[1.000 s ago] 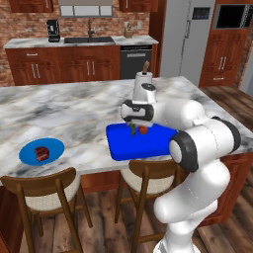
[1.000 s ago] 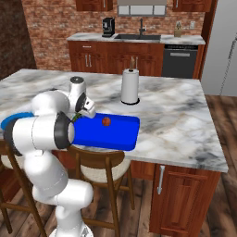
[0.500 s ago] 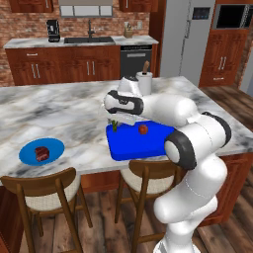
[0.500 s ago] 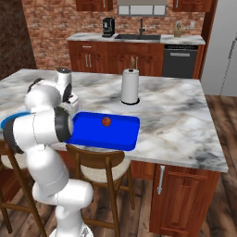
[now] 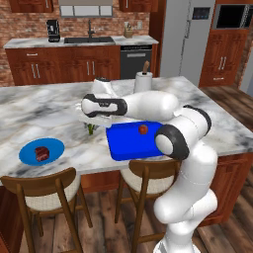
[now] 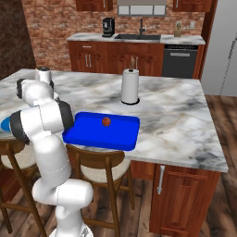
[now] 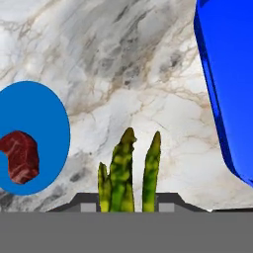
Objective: Create a steak meal by picking up the steak and asparagus from the tray and placing them on the plate. Leave the apple on the tray.
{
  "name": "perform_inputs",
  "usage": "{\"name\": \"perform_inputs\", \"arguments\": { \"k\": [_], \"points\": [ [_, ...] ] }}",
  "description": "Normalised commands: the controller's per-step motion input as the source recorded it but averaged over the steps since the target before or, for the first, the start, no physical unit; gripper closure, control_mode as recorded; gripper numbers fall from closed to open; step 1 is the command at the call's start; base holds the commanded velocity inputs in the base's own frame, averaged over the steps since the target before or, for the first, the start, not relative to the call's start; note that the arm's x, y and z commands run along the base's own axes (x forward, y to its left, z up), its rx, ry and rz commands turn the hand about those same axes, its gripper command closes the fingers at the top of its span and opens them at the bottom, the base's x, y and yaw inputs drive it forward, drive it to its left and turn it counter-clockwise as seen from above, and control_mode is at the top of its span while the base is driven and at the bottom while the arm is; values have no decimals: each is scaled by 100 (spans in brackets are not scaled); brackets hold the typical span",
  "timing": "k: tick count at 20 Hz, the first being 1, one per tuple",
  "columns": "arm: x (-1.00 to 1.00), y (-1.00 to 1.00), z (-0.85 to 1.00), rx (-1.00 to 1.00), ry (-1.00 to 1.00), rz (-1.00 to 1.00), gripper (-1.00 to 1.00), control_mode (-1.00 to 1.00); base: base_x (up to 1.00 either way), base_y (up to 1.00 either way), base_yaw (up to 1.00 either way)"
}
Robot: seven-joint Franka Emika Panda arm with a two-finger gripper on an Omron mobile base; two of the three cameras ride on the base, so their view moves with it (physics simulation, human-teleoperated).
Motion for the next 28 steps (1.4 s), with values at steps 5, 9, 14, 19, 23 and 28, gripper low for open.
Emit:
{"name": "perform_inputs", "arguments": {
  "k": [5,9,14,19,23,28],
  "points": [
    [13,97,-18,-8,3,3,100,-100,0,0,0],
    [12,75,-18,-9,1,2,100,-100,0,0,0],
    [8,56,-24,-8,0,2,100,-100,0,0,0],
    [9,33,-33,-7,0,2,100,-100,0,0,0],
    [13,21,-32,-6,0,3,100,-100,0,0,0],
    [18,2,-32,-4,0,3,100,-100,0,0,0]
  ]
}}
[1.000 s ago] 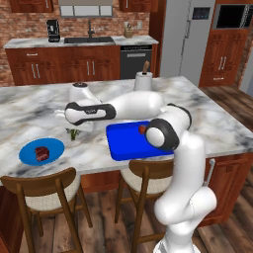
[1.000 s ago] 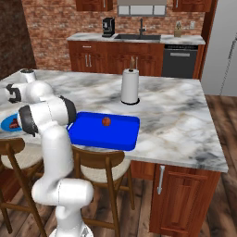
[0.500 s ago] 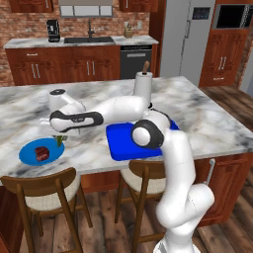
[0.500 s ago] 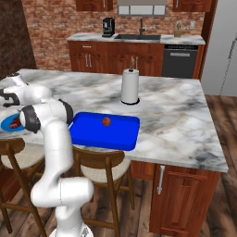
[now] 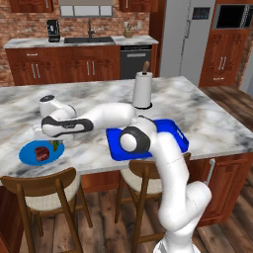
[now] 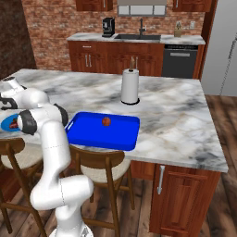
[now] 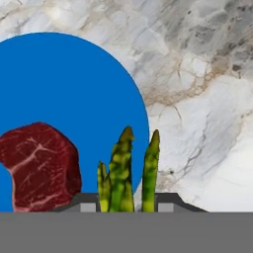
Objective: Create a steak meal by picking up the steak and asparagus from the tray and placing them on the plate. Leave the apple on the tray.
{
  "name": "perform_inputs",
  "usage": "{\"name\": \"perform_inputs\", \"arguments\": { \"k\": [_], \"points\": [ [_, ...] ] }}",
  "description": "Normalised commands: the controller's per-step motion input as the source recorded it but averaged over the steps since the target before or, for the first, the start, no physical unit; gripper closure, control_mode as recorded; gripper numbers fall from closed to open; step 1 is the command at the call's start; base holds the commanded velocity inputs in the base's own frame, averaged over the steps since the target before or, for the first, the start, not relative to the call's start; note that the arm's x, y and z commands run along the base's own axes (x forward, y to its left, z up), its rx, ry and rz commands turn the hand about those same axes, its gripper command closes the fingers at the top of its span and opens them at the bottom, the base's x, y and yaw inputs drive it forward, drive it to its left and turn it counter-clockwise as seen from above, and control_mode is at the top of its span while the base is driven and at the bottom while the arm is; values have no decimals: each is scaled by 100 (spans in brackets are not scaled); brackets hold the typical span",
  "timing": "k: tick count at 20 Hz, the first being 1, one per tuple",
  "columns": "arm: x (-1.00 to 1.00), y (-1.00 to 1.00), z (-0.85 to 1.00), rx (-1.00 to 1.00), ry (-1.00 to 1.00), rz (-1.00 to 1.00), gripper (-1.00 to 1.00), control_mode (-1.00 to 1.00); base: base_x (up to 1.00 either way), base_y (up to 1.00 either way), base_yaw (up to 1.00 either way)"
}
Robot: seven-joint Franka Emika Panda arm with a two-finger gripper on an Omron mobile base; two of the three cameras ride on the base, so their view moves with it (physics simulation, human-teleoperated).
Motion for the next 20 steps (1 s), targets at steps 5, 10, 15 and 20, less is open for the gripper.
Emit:
{"name": "perform_inputs", "arguments": {
  "k": [5,10,15,20],
  "points": [
    [26,0,-31,-1,0,4,100,-100,0,0,0],
    [22,3,-27,-1,0,5,100,-100,0,0,0],
    [7,14,-22,-3,0,7,100,-100,0,0,0],
    [1,26,-5,-4,0,5,-100,-100,0,0,0]
  ]
}}
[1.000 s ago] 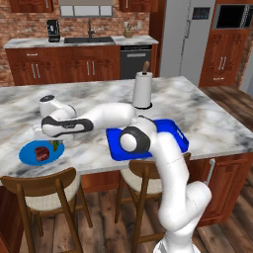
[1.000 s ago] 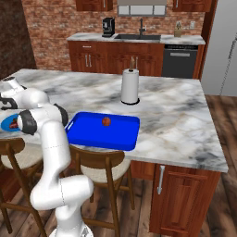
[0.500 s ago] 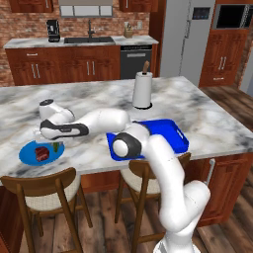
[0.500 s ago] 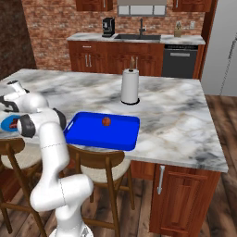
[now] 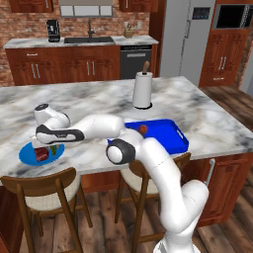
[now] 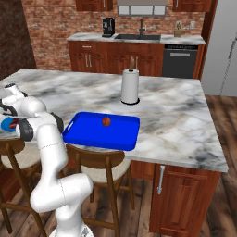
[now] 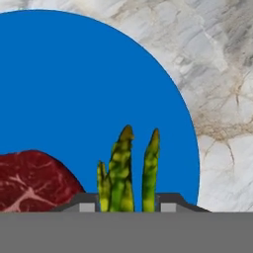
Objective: Create a steak meal by picking up the steak and asparagus from the tray and placing them on the plate. Leave the apple on the tray.
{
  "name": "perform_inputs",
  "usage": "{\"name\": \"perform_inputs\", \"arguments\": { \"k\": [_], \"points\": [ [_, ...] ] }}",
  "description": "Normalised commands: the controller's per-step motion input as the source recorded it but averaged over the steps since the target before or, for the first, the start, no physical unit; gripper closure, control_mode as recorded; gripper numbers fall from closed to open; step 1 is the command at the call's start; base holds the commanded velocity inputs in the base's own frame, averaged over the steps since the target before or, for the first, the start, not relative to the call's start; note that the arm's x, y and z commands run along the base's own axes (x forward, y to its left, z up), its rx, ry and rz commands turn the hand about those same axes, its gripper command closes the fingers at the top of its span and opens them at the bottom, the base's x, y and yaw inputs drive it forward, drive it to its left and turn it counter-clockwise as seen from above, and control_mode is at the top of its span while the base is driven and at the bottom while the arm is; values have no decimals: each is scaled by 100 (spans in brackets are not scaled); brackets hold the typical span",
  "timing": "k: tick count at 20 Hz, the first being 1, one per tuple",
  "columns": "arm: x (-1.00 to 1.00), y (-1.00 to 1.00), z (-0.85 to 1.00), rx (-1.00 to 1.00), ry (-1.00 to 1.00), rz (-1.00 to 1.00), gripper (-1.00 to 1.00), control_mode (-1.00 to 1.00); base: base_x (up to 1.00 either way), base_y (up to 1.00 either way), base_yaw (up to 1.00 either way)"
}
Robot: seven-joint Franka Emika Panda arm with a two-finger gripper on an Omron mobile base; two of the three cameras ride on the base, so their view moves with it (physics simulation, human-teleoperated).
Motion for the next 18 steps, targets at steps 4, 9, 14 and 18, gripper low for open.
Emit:
{"name": "perform_inputs", "arguments": {
  "k": [4,9,14,18],
  "points": [
    [0,2,0,0,-1,2,-100,-100,0,0,0],
    [0,-6,0,0,-7,0,-100,-100,0,0,0],
    [-27,-45,0,0,-10,0,-100,-100,0,0,0],
    [-51,-80,-2,1,-15,0,-100,-100,0,0,0]
  ]
}}
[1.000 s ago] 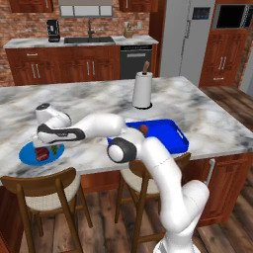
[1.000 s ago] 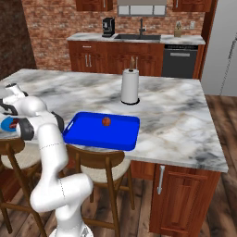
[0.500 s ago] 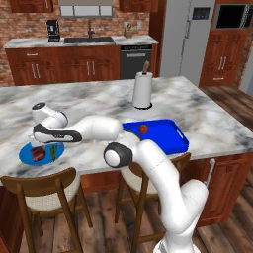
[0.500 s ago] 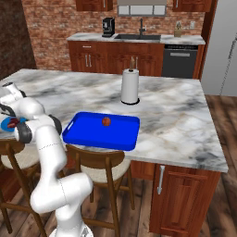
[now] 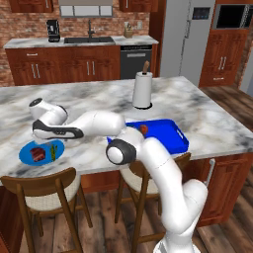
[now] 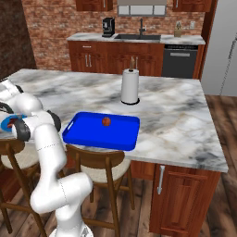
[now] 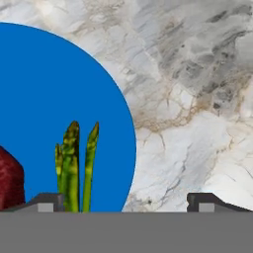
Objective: Create a steak meal by picking up the steak and asparagus from the tray and placing them on the plate. Leave the apple on the tray.
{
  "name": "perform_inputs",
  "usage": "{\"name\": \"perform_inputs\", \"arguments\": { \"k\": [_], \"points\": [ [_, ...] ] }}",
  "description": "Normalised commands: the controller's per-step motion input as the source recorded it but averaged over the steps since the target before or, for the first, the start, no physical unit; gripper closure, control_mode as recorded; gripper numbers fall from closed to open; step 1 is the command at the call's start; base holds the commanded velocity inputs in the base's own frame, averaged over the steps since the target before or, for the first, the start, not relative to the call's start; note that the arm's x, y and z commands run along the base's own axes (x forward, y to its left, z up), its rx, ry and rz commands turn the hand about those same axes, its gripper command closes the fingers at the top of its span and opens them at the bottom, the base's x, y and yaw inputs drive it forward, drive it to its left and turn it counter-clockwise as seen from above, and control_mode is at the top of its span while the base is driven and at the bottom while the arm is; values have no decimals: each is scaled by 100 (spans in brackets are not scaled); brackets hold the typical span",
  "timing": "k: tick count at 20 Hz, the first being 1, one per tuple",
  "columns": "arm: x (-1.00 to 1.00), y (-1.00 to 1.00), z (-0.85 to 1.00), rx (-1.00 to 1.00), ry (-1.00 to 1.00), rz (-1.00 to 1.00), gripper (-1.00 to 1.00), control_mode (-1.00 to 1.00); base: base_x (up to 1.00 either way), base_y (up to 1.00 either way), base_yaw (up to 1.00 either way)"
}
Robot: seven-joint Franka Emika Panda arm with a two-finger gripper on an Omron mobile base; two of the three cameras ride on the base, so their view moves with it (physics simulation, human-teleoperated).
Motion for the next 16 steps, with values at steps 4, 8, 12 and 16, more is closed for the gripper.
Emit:
{"name": "perform_inputs", "arguments": {
  "k": [4,8,12,16],
  "points": [
    [-69,-100,-3,11,-24,5,-100,-100,0,0,0],
    [-80,-100,17,25,-32,14,-100,-100,0,0,0],
    [-86,-100,44,34,-34,18,-100,-100,0,0,0],
    [-76,-100,53,40,-32,13,-100,-100,0,0,0]
  ]
}}
